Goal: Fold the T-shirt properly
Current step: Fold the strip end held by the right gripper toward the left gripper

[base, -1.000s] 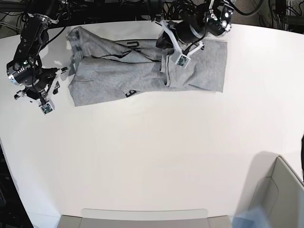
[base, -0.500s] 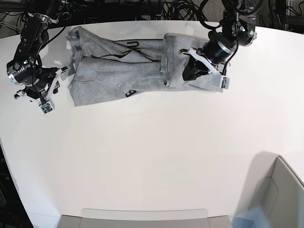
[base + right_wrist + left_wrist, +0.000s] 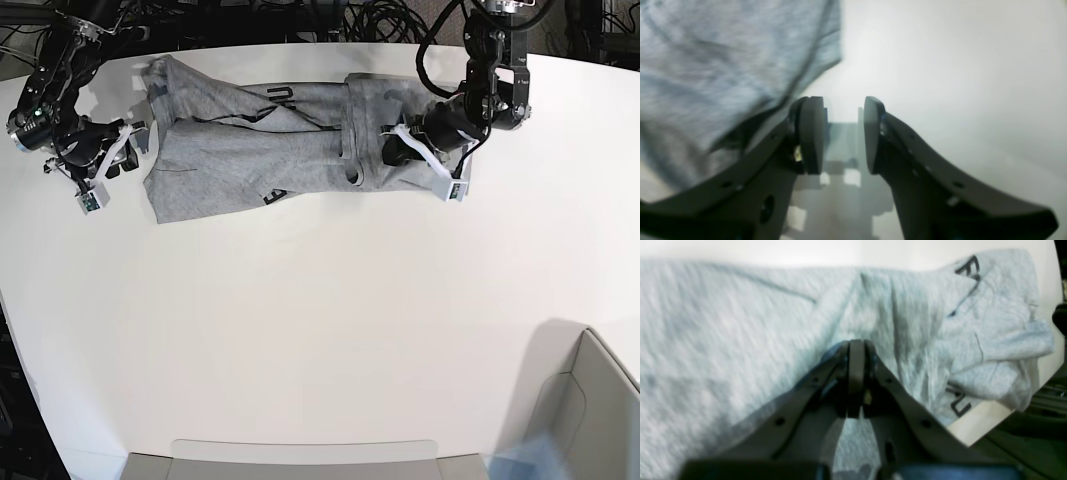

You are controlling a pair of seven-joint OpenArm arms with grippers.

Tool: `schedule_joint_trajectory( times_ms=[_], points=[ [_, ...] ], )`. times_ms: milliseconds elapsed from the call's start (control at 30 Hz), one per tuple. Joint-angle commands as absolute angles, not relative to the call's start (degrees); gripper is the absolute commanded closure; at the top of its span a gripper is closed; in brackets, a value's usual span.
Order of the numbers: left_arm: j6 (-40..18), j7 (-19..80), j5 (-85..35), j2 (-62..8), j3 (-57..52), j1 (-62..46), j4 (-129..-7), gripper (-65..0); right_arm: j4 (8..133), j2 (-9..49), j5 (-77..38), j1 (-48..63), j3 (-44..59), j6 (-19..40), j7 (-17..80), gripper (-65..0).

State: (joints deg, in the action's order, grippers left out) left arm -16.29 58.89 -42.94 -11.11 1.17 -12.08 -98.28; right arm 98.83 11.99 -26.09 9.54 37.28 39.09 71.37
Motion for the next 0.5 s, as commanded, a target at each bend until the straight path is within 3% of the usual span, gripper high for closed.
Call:
schedule_joint_trajectory(
  times_ms=[0, 300, 467],
  points=[
    [-16.6, 58.5, -43.6, -11.3, 1.0, -11.8, -99.0, 0.0, 99.5, 12.1, -28.7, 9.7, 38.8, 40.0, 70.6, -20.6],
    [-16.7, 58.5, -43.6, -11.2, 1.0, -11.8, -99.0, 0.0, 91.8, 11.6, -45.1, 11.8, 41.6, 40.0, 70.5, -20.7],
    [-16.8, 58.5, -43.6, -11.2, 1.0, -12.2, -99.0, 0.0, 87.6, 11.4, -47.7, 11.3, 41.4, 40.0, 70.4, -20.7]
  ],
)
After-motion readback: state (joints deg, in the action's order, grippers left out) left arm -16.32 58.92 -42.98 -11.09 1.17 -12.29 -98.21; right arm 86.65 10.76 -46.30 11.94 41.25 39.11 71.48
